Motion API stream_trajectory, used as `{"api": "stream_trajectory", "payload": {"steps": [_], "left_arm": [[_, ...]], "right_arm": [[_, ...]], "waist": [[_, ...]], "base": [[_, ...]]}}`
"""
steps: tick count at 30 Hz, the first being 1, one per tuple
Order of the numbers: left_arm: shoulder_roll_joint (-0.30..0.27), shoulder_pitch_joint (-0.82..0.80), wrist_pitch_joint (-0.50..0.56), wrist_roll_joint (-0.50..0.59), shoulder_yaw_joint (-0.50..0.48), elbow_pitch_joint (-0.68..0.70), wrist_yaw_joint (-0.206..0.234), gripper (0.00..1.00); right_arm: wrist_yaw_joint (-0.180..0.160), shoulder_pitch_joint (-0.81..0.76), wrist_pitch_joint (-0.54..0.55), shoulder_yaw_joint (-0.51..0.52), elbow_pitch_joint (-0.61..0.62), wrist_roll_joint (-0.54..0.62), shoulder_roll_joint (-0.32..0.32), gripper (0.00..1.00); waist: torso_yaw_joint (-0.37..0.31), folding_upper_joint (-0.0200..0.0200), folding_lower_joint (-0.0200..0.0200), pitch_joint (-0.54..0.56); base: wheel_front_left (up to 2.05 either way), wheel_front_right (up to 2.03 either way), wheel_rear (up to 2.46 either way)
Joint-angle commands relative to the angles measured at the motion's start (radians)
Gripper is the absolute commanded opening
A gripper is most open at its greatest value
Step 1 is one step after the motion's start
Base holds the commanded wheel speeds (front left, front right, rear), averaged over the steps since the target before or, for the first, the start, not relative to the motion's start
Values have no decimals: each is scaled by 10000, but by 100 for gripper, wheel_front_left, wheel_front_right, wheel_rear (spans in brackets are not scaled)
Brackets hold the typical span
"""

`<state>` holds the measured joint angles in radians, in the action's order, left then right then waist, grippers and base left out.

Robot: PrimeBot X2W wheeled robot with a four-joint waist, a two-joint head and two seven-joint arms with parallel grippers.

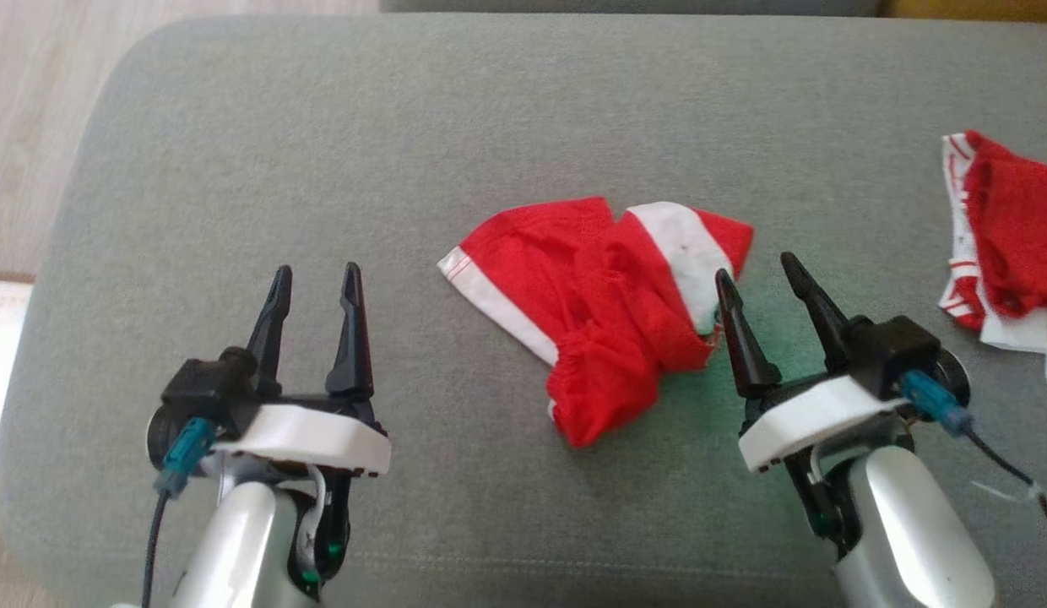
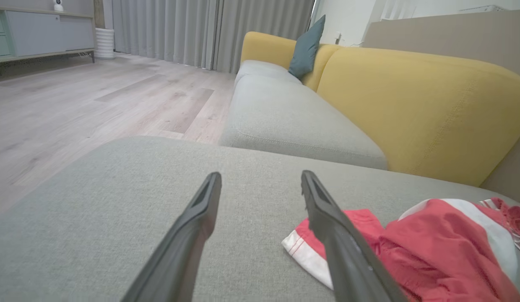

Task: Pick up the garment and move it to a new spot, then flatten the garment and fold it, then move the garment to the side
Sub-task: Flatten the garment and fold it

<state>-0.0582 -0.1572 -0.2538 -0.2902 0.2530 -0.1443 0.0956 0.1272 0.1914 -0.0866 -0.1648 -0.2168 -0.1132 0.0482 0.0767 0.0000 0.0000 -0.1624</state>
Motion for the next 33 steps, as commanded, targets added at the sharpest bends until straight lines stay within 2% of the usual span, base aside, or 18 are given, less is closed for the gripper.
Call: {"api": "stream_trajectory", "payload": {"steps": [1,10,11,12,17,23,28,33], "left_arm": [[-20,-409,-79,134,-318,251,-46,100],[63,-504,-80,209,-311,66,-171,100],[66,-504,-80,212,-320,56,-174,100],[69,-503,-80,215,-328,47,-175,100],[76,-465,-80,200,-391,18,-129,100],[77,-423,-80,176,-436,35,-108,100],[78,-293,-80,157,-462,40,-83,100],[79,-128,-80,83,-403,54,10,100]], "right_arm": [[35,559,142,-237,78,28,39,100],[35,1146,685,-467,-1351,-598,337,100],[35,1182,710,-465,-1472,-633,357,59],[35,1220,695,-468,-1558,-653,376,0],[35,1577,165,-347,-1514,-643,477,0],[35,2278,-394,-146,-883,-147,852,0],[35,3539,-348,-464,544,497,1878,0],[35,4287,206,-1281,2274,251,2734,0]], "waist": [[228,0,0,-170],[800,0,0,-446],[825,0,0,-448],[844,0,0,-444],[741,0,0,-324],[408,0,0,-12],[56,0,0,551],[-89,0,0,892]], "base": [[0,0,0],[0,0,0],[0,0,0],[0,0,0],[0,0,0],[0,0,0],[0,0,0],[0,0,0]]}}
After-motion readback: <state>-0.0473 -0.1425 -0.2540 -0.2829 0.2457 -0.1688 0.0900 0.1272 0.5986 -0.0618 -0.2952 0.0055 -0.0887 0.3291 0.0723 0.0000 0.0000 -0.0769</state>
